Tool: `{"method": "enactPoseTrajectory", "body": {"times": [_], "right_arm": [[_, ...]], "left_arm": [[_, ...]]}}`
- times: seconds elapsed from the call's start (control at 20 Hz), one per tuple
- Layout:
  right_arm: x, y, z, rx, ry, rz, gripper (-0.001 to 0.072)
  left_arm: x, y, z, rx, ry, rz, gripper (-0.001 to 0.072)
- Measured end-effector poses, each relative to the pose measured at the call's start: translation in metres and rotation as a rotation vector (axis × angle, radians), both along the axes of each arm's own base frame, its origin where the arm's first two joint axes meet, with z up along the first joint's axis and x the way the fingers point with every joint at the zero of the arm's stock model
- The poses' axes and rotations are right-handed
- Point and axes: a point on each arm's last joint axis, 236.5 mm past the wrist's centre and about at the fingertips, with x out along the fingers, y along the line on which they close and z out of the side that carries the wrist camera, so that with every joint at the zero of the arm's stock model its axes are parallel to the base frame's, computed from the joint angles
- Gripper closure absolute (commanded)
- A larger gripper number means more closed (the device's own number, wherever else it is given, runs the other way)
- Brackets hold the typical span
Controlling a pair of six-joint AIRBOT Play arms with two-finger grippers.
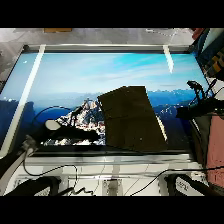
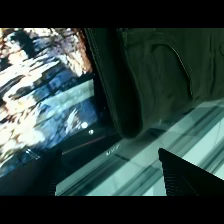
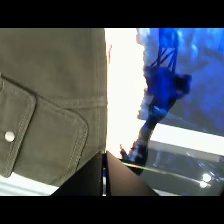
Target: Fold the clothes and pants, and hang the long-sleeved shirts on hangers.
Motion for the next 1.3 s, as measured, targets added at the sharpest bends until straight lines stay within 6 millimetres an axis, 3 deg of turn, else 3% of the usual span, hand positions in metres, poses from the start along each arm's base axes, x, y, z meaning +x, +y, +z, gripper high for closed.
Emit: {"method": "enactPoseTrajectory", "body": {"times": [0.15,0.4,0.85,1.0,1.05,1.2,1.25,1.3], "right_arm": [[0.010,-0.004,0.001,-0.017,-0.041,-0.012,0.0691],[0.021,-0.009,0.003,-0.035,-0.086,-0.026,0.0691],[0.029,-0.013,0.005,-0.048,-0.121,-0.037,0.0691],[0.030,-0.013,0.005,-0.050,-0.125,-0.038,0.0691],[0.030,-0.013,0.005,-0.050,-0.126,-0.038,0.0691],[0.031,-0.014,0.005,-0.051,-0.128,-0.039,0.0691],[0.030,-0.014,0.005,-0.052,-0.128,-0.039,0.0691],[0.030,-0.015,0.005,-0.058,-0.126,-0.038,0.0691]], "left_arm": [[-0.001,-0.019,-0.015,-0.004,0.056,-0.024,-0.0004],[0.010,-0.047,-0.023,-0.009,0.065,-0.078,-0.0003],[0.009,-0.061,-0.028,-0.022,0.097,-0.125,0.0008],[0.003,-0.062,-0.031,-0.010,0.101,-0.154,0.0303],[0.001,-0.063,-0.031,-0.009,0.103,-0.161,0.0343],[-0.004,-0.068,-0.029,-0.017,0.107,-0.176,0.0352],[-0.005,-0.069,-0.029,-0.018,0.107,-0.178,0.0449],[-0.005,-0.069,-0.029,-0.019,0.108,-0.180,0.0676]]}}
